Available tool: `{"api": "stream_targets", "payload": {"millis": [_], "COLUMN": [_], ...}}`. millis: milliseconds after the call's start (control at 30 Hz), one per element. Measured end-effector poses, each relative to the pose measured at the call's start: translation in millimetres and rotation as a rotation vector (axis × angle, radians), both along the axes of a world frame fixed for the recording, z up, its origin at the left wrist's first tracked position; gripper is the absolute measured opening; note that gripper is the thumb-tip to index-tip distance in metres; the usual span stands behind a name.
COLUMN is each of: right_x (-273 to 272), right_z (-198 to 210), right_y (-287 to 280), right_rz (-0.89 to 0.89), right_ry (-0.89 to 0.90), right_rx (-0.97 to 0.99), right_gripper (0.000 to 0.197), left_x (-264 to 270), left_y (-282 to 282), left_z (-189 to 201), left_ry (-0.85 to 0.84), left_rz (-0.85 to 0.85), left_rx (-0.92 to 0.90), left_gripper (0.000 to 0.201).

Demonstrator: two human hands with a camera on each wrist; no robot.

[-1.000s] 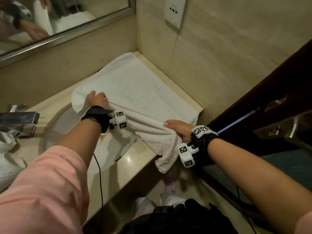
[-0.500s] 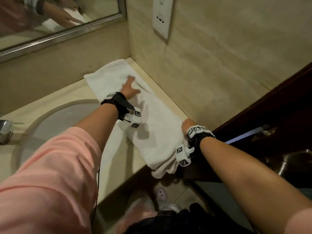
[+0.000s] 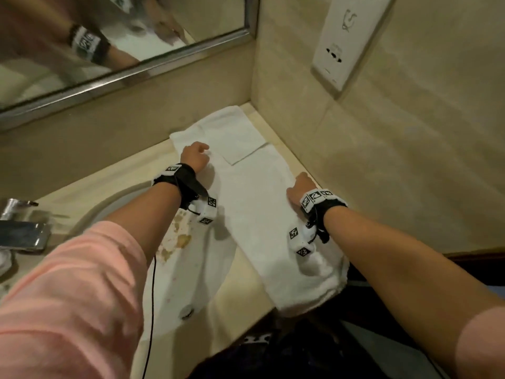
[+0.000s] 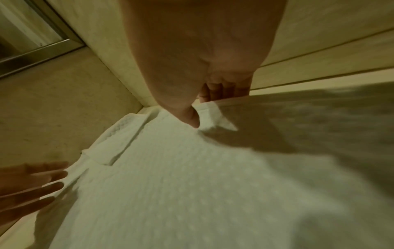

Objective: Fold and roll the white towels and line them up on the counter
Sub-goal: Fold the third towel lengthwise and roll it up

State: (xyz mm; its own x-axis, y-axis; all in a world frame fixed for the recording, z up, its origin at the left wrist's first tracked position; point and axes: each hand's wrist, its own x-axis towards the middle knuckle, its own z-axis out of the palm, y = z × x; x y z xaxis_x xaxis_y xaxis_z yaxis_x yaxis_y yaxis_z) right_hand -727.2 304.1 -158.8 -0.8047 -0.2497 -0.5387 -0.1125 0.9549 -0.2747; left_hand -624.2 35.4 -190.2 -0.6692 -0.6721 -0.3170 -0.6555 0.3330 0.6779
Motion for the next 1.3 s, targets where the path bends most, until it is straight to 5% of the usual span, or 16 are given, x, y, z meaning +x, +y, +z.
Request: {"api": "stream_targets", "payload": {"millis": [267, 500, 600, 733, 867, 1000, 1300], "right_x": [-39.4, -59.2, -62.9, -71.3, -82.2, -105.7, -112.6], "right_z": [-17.8, -29.9, -35.2, -41.6, -37.9, -33.0, -44.1], "right_y": [-96.3, -142.9, -155.8, -160.5, -168.0, -176.8, -200.3], "right_rz": [0.094, 0.474, 0.649, 0.743, 0.467, 0.061, -0.05], "right_ry": [0.052, 0.251, 0.378, 0.467, 0.43, 0.103, -0.021], "right_rx": [-0.241, -0.158, -0.135, -0.249, -0.268, -0.254, -0.409], "right_gripper": [0.069, 0.077, 0.054, 0.022, 0.027, 0.032, 0.022], "left_x": [8.3, 5.1, 3.3, -4.1, -9.2, -3.8, 8.9], "left_y": [-44.1, -52.5, -54.3, -58.0, -64.5, -69.9, -83.4], "left_z": [-8.2, -6.5, -9.1, -6.7, -6.6, -7.1, -10.0], "left_ry": [-0.015, 0.024, -0.036, -0.317, -0.344, -0.266, -0.141], "left_rz": [0.005, 0.044, 0.029, 0.03, -0.06, -0.06, 0.048], "left_rx": [-0.133, -0.087, -0.159, -0.291, -0.355, -0.293, -0.16], "left_gripper": [0.042, 0.05, 0.042, 0.042, 0.045, 0.056, 0.04]}}
